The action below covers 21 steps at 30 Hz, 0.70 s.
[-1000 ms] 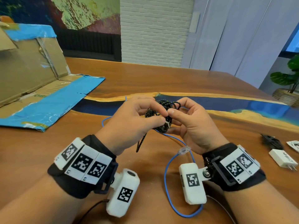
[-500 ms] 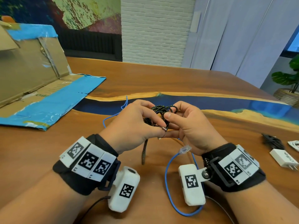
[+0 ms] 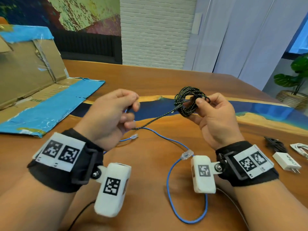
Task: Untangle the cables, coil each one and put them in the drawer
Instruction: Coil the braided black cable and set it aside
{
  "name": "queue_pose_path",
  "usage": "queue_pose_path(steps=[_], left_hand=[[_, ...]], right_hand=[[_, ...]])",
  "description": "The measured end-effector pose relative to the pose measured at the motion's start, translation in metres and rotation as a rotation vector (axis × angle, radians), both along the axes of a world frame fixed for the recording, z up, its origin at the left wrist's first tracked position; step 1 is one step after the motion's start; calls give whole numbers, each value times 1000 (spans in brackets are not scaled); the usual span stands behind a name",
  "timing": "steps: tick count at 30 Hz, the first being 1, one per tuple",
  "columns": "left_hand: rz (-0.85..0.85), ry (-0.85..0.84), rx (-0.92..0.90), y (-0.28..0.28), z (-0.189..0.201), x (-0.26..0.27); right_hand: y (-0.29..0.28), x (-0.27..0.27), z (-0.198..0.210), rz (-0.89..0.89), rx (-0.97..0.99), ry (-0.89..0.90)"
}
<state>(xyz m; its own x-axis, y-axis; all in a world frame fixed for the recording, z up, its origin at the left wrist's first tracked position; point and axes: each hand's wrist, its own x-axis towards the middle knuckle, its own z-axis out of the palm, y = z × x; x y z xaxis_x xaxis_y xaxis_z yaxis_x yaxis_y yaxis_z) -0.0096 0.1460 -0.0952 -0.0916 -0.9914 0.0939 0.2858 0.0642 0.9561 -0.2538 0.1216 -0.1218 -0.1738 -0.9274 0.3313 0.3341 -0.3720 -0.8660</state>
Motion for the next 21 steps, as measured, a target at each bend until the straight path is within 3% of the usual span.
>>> queue_pose_path(steps=[6,12,16,21], left_hand=[[5,-154,6,-8,-14,0],[7,-233,-101,-7,-24,-8],[2,-284,-107,-5,-31,-21],[-24,-209,-101,-2,-35,-26]], right_hand=[[11,3,9,173,-71,-132],[21,16,7,361,-35,53],[24,26,5,470,8,78],[21,31,-2,398,-5,214]])
